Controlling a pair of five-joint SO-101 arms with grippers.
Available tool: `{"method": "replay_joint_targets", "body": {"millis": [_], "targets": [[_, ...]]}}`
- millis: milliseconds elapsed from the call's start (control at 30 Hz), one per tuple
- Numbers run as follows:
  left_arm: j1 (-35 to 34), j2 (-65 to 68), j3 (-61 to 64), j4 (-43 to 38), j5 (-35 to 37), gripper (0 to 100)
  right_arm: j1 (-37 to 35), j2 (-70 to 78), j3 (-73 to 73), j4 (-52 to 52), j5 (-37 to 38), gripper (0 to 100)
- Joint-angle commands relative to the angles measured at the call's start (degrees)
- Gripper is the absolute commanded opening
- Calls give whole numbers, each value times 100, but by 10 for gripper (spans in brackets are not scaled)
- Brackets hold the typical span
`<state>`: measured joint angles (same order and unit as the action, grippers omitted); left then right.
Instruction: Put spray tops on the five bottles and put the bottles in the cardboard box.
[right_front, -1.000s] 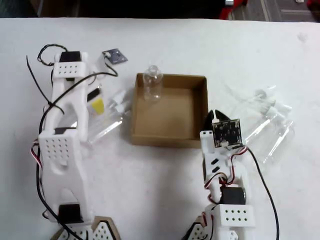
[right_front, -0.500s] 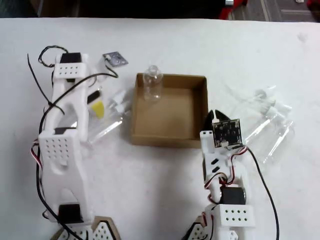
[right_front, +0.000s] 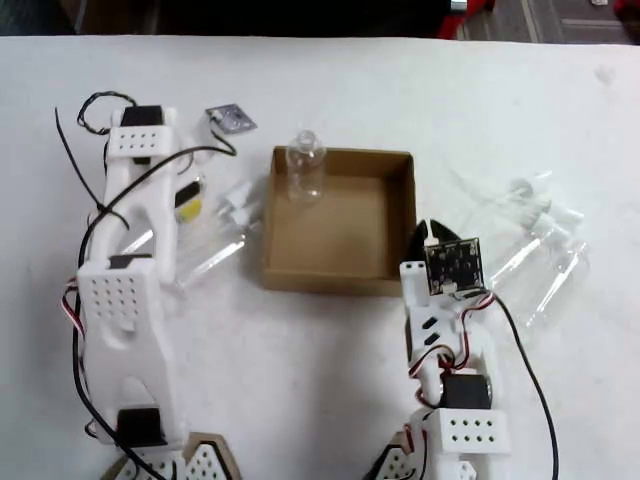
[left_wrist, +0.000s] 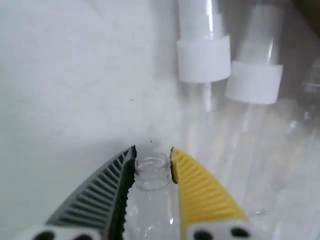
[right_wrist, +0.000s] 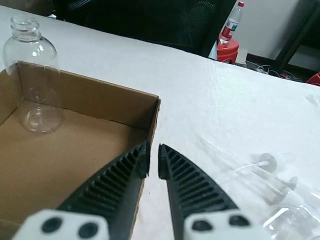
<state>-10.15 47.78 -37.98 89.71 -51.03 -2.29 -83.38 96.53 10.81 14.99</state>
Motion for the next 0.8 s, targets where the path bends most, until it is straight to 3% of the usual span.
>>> {"method": "replay_joint_targets", "body": {"millis": [0,100,233,467,533,767], "targets": [[127,-180,-615,633,-9,23,22,31,62,-127,26,18],[198,-180,-1345,1292,-9,22,22,31,62,-127,26,18],[215,-198,-2119,1284,79,21,22,31,62,-119,35,18],[655,-1147,-2831,1292,2523,21,22,31,62,-119,35,18],[884,-1763,-2831,1292,2892,21,22,31,62,-119,35,18],[1455,-3503,-2831,1292,2954,21,22,31,62,-119,44,18]]}}
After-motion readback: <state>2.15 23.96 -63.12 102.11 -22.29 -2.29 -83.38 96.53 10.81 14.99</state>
